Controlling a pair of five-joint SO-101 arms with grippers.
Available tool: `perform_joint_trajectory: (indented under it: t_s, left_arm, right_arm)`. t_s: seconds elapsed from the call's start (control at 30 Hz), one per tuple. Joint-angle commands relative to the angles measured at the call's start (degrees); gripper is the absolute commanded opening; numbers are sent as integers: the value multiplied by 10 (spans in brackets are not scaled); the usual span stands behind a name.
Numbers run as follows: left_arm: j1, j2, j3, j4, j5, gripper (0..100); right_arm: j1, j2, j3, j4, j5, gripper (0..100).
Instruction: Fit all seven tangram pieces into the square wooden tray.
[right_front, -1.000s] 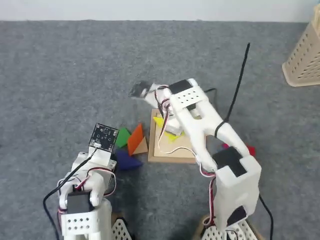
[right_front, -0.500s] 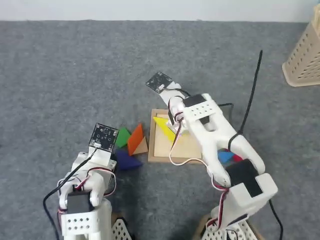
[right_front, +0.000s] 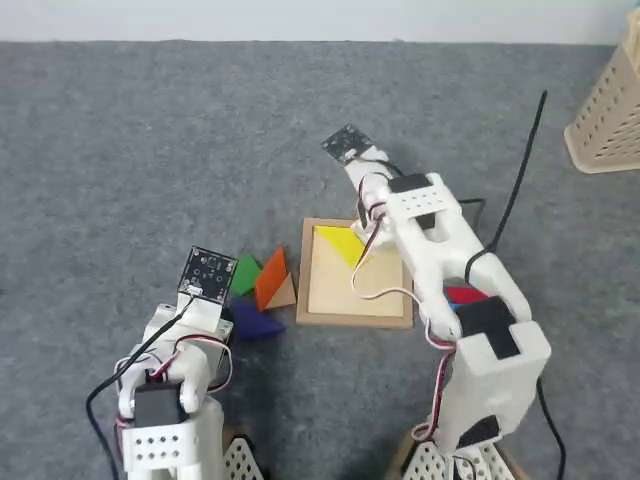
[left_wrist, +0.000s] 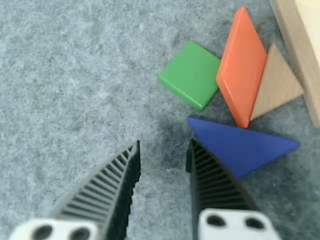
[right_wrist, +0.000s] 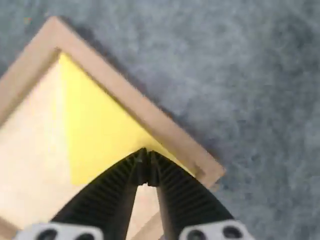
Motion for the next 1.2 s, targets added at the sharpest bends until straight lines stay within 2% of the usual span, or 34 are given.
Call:
perform_joint_trajectory:
  t_s: [0.0, 0.3, 0.37, 0.5, 0.6, 0.67, 0.97, 1.17]
  left_arm:
    - [2, -11, -3, 3, -1, 150]
    - [2, -11, -3, 3, -1, 150]
    - [2, -11, -3, 3, -1, 150]
    - [2, -11, -3, 3, -1, 150]
    - [2, -11, -3, 3, -1, 150]
    - [2, -11, -3, 3, -1, 150]
    - [2, -11, -3, 3, -1, 150]
    - [2, -11, -3, 3, -1, 150]
  right_arm:
    - [31, 4, -39, 2, 7, 6]
    - [57, -170, -80, 178, -46, 7]
    - [82, -208, -80, 243, -25, 8]
    - [149, -239, -43, 337, 81, 82]
    - [189, -247, 39, 330, 200, 125]
    - [206, -250, 93, 305, 244, 133]
    - [227, -245, 246, 135, 293, 141]
    - [252, -243, 271, 84, 295, 264]
